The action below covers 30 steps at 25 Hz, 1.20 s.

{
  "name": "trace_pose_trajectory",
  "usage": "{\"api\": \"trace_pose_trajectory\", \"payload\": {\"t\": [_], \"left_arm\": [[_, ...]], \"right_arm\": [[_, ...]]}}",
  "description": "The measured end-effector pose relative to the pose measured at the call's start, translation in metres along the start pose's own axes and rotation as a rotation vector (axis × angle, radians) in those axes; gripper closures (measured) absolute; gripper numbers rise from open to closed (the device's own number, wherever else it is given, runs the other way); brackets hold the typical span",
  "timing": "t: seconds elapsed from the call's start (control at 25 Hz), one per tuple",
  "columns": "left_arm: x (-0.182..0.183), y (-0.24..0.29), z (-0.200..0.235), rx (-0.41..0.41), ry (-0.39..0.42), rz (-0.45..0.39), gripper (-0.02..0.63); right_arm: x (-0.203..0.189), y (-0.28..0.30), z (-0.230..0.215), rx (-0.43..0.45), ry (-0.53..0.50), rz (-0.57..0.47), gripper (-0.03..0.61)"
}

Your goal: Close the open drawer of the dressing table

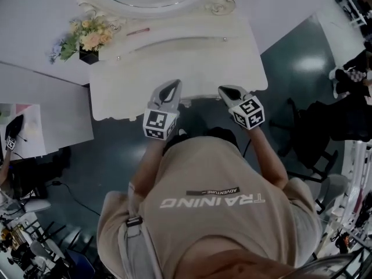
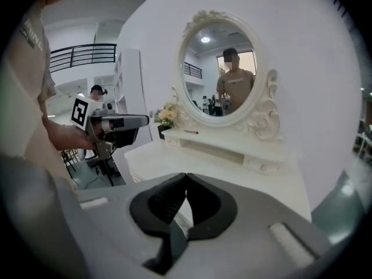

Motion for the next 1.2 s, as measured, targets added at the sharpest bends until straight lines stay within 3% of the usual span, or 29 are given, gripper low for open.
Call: {"api": "trace_pose_trajectory", "payload": {"t": [0.32, 0.52, 0.72, 0.96, 1.2], "left_arm": [[0.061, -0.002, 0.025, 0.075, 0.059, -0.083, 0.614], [0.087, -0.012, 0.034, 0.139, 0.116, -0.158, 0.614], [0.096, -0.017, 0.038, 0.154, 0.119, -0.172, 0.614], [0.09, -0.011, 0.055, 0.169, 0.09, -0.166, 0.614], [0.083, -0.008, 0.061, 0.147, 0.111, -0.146, 0.614]], "right_arm": [[0.103, -0.039, 0.017, -0.063, -0.081, -0.283, 0.575], [0.126, -0.049, 0.022, -0.055, -0.088, -0.369, 0.575], [0.145, -0.051, 0.027, -0.085, -0.125, -0.445, 0.575], [0.154, -0.032, 0.029, -0.072, -0.139, -0.443, 0.575], [0.154, -0.022, 0.033, -0.08, -0.149, -0.43, 0.575]]}}
Point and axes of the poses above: the fingertips, and each gripper's own axes: y forward along the fingers, z to its left, x out of its top, the point moved 7 cm from there along -y, backward along the fingers, and after that the axes turned 8 degrees about y, right-handed, at the moved point
